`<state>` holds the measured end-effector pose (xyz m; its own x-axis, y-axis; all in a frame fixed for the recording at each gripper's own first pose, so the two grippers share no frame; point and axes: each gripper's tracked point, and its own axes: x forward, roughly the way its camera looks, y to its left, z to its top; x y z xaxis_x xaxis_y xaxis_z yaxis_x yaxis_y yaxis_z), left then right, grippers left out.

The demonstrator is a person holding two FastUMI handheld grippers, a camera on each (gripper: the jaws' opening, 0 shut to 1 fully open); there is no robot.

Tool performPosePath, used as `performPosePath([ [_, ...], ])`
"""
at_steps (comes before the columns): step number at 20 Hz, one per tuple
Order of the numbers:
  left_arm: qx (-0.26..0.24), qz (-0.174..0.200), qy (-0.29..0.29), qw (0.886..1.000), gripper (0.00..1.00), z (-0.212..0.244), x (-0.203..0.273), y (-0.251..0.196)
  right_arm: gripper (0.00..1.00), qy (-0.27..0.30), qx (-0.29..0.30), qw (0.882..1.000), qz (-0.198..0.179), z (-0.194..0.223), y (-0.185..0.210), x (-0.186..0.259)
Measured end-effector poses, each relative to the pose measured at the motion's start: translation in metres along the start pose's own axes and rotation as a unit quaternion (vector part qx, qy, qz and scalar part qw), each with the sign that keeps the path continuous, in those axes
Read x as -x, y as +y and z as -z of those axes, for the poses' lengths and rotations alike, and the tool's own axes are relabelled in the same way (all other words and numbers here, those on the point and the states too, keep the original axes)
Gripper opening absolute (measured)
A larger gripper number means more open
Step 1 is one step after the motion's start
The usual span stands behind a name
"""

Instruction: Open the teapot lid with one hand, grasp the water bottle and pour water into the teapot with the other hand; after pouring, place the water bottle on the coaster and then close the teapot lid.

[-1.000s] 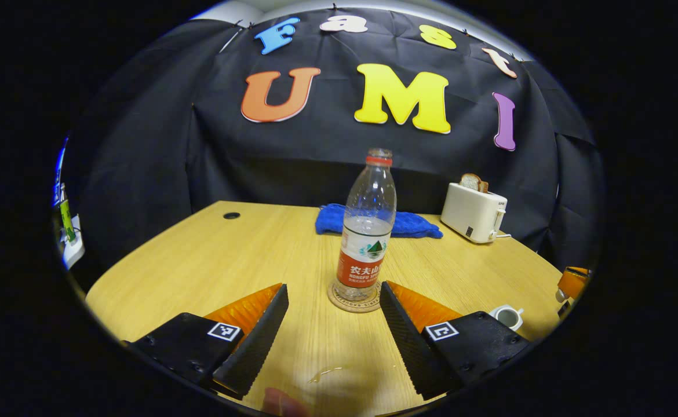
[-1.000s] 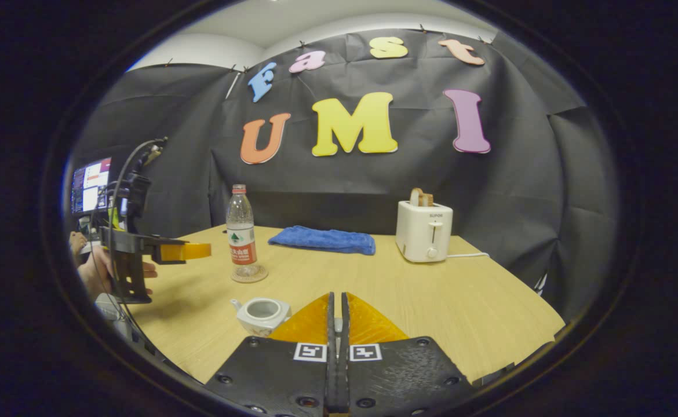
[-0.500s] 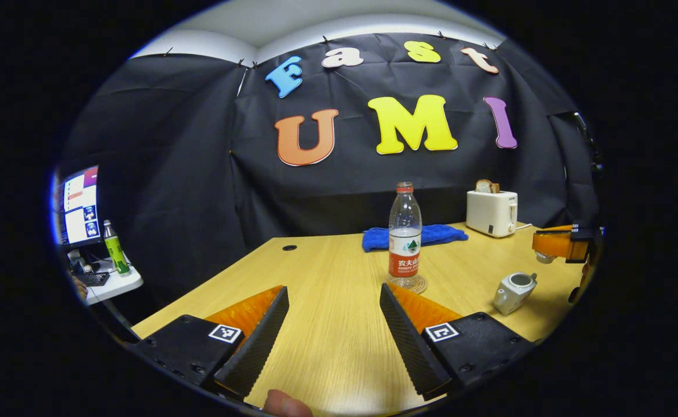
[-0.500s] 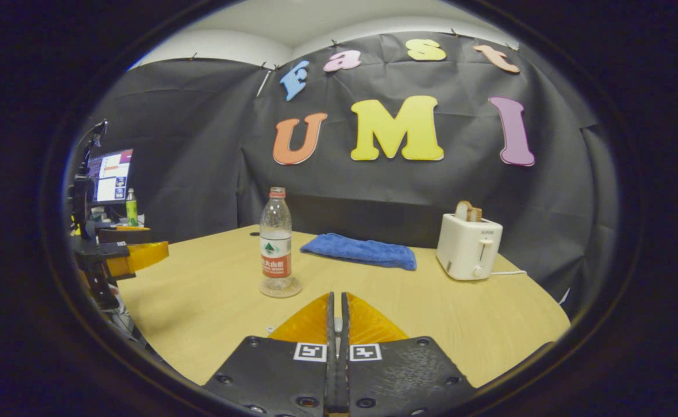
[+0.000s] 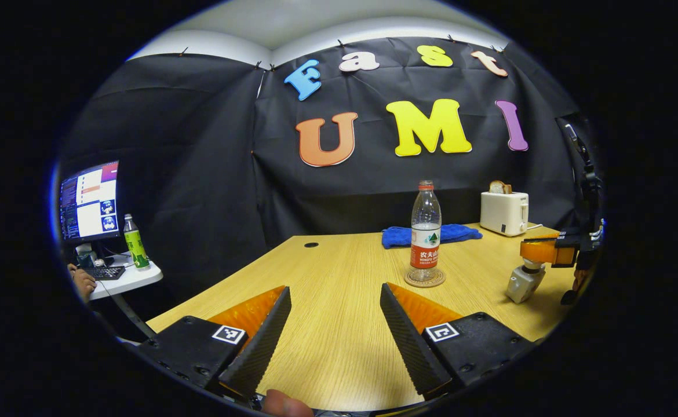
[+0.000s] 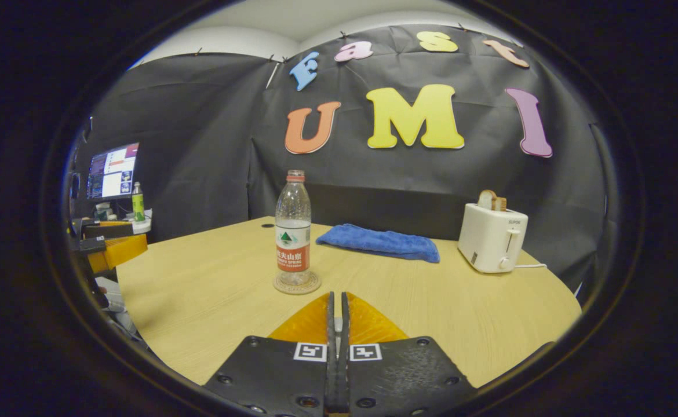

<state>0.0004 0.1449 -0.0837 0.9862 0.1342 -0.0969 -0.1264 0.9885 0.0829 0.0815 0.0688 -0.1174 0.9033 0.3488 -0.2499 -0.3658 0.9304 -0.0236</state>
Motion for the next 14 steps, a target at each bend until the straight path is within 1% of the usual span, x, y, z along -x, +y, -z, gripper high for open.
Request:
performPosePath([
  [6,0.001,-0.003,0.006,1.000,0.96,0.005,-0.001,0.004,0.00,0.006,-0.010,1.000,0.002,0.007,-0.004,-0.004],
  [14,0.003,-0.004,0.005,1.000,0.96,0.000,0.000,0.004,0.00,0.010,-0.016,1.000,0.001,0.018,-0.003,-0.008],
])
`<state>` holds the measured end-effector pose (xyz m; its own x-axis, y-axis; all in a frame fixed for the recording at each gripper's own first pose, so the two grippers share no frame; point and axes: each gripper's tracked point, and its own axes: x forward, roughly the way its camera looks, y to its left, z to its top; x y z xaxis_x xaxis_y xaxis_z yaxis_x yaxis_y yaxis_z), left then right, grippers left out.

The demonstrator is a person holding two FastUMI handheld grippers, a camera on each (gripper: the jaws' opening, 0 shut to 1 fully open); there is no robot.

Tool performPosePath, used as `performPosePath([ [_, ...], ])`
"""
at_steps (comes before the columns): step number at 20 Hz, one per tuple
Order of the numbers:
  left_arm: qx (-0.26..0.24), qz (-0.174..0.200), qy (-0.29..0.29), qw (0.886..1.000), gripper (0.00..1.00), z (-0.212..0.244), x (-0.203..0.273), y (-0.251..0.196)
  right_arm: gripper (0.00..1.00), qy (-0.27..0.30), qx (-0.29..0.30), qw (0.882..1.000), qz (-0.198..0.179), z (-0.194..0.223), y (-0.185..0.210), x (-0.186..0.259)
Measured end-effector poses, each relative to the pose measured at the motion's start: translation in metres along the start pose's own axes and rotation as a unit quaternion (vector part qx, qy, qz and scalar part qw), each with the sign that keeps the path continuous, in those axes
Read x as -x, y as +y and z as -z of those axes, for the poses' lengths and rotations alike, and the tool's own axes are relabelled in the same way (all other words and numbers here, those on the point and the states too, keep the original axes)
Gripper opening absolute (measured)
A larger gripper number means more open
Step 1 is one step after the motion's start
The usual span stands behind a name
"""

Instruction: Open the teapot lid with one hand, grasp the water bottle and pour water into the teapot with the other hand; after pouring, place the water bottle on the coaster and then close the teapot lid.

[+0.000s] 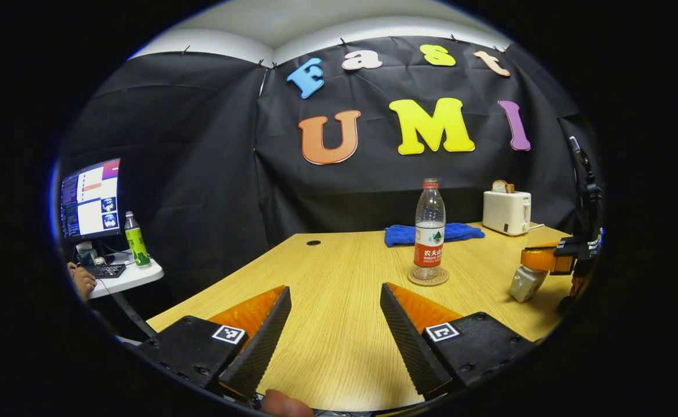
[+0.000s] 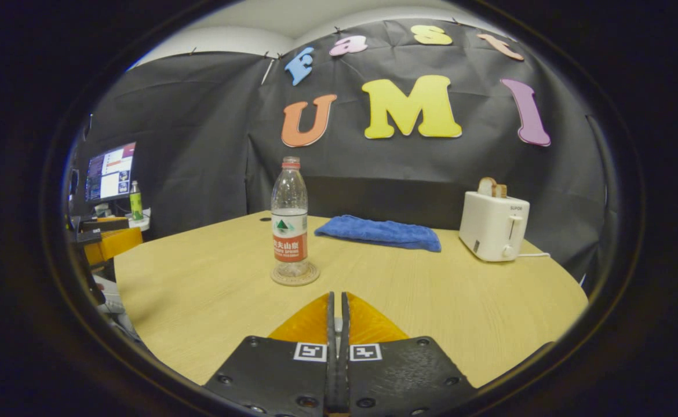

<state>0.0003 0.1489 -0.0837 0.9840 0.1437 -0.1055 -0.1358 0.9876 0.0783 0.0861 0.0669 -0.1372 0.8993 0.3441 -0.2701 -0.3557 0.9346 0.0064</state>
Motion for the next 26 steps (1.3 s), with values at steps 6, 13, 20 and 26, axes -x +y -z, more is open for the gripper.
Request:
performPosePath([
  [6,0.002,0.000,-0.012,1.000,0.97,-0.018,0.005,-0.018,0.47,-0.035,0.006,0.999,0.021,-0.021,-0.009,0.023],
  [13,0.016,0.042,-0.058,0.997,0.96,-0.065,0.018,-0.097,0.96,-0.133,-0.007,0.978,0.161,-0.081,-0.082,0.117],
  [20,0.018,0.053,-0.107,0.993,0.96,-0.106,0.057,-0.153,0.97,-0.166,-0.010,0.967,0.194,-0.099,-0.097,0.189],
  [26,0.023,0.061,-0.107,0.992,0.96,-0.109,0.071,-0.172,0.96,-0.170,-0.016,0.964,0.205,-0.093,-0.103,0.204],
])
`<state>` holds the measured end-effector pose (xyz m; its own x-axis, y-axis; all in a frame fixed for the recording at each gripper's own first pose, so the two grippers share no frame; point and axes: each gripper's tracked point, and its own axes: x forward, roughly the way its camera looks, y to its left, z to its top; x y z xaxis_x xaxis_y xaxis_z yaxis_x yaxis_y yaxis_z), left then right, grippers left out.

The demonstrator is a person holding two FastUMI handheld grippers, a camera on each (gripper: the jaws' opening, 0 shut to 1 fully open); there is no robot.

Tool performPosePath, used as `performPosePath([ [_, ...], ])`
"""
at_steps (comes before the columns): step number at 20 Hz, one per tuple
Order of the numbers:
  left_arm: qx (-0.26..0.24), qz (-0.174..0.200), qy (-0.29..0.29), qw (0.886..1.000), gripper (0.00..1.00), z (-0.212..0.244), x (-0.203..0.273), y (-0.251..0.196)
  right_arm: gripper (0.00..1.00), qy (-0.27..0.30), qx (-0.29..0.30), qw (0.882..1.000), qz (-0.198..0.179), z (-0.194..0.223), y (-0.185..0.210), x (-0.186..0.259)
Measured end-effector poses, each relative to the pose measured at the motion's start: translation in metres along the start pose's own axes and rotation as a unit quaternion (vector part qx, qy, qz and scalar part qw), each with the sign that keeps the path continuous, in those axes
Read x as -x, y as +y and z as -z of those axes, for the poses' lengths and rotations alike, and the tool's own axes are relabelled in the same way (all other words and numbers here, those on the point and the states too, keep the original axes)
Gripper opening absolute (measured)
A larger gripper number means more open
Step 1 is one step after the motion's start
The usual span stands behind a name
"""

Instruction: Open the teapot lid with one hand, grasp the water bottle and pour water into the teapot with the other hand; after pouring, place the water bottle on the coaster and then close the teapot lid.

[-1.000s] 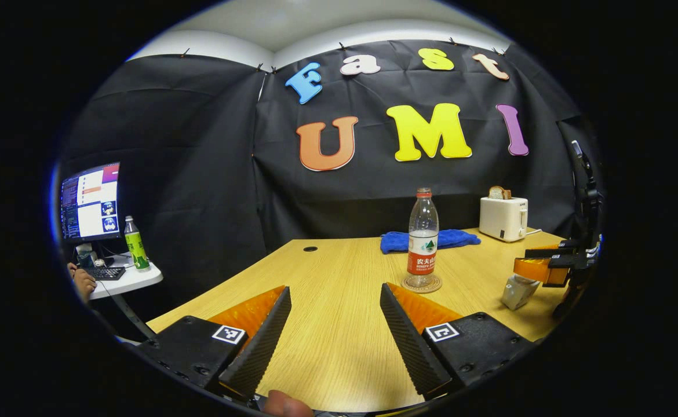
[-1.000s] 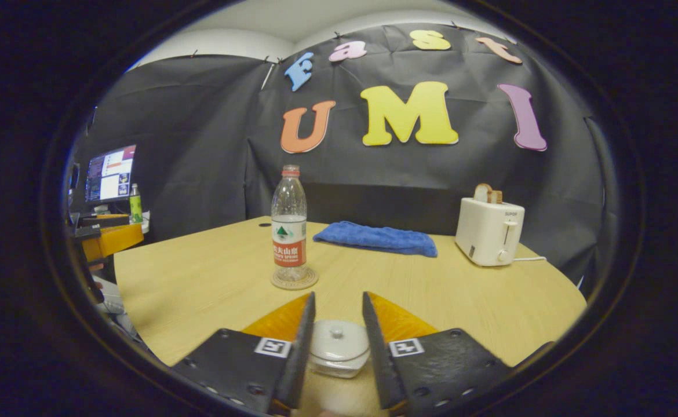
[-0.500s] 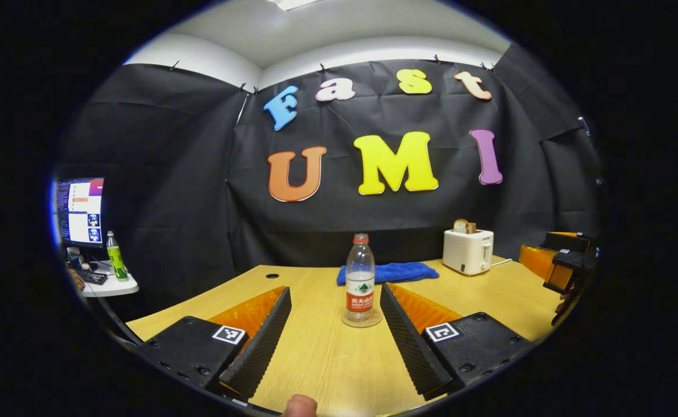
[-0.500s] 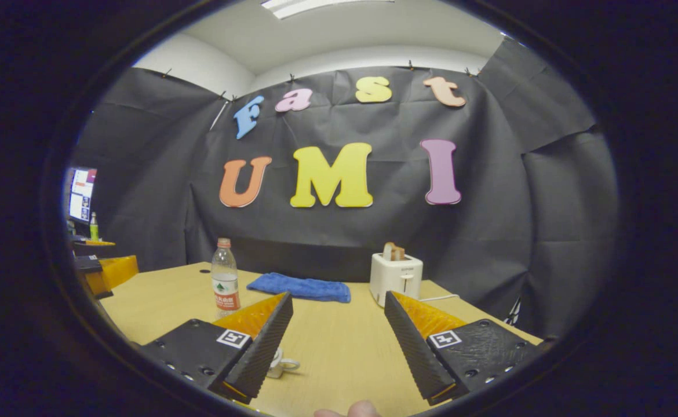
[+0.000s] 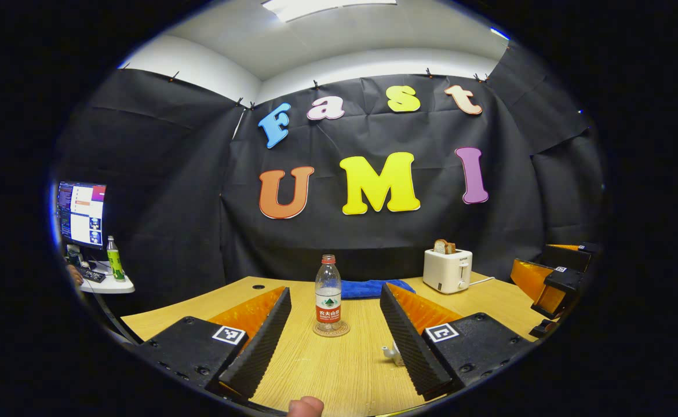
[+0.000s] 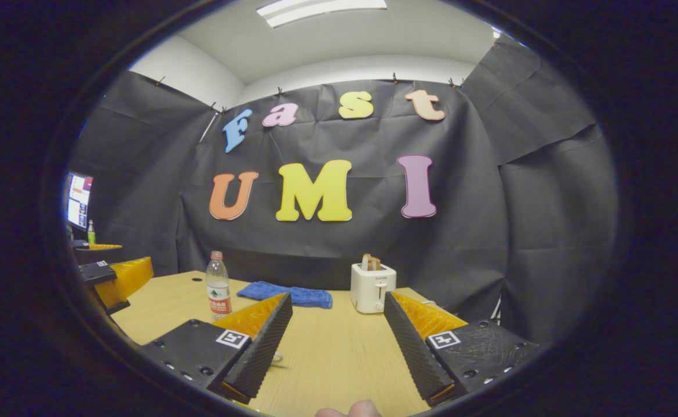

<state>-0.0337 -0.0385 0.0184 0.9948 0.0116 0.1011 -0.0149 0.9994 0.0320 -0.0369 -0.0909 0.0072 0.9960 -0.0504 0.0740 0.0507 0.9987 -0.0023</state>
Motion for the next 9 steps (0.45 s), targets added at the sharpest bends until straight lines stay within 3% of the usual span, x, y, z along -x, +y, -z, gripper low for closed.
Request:
performPosePath([
  [9,0.008,-0.013,0.008,1.000,0.96,0.006,-0.003,0.011,0.97,0.001,0.000,1.000,-0.001,0.005,0.010,-0.002],
])
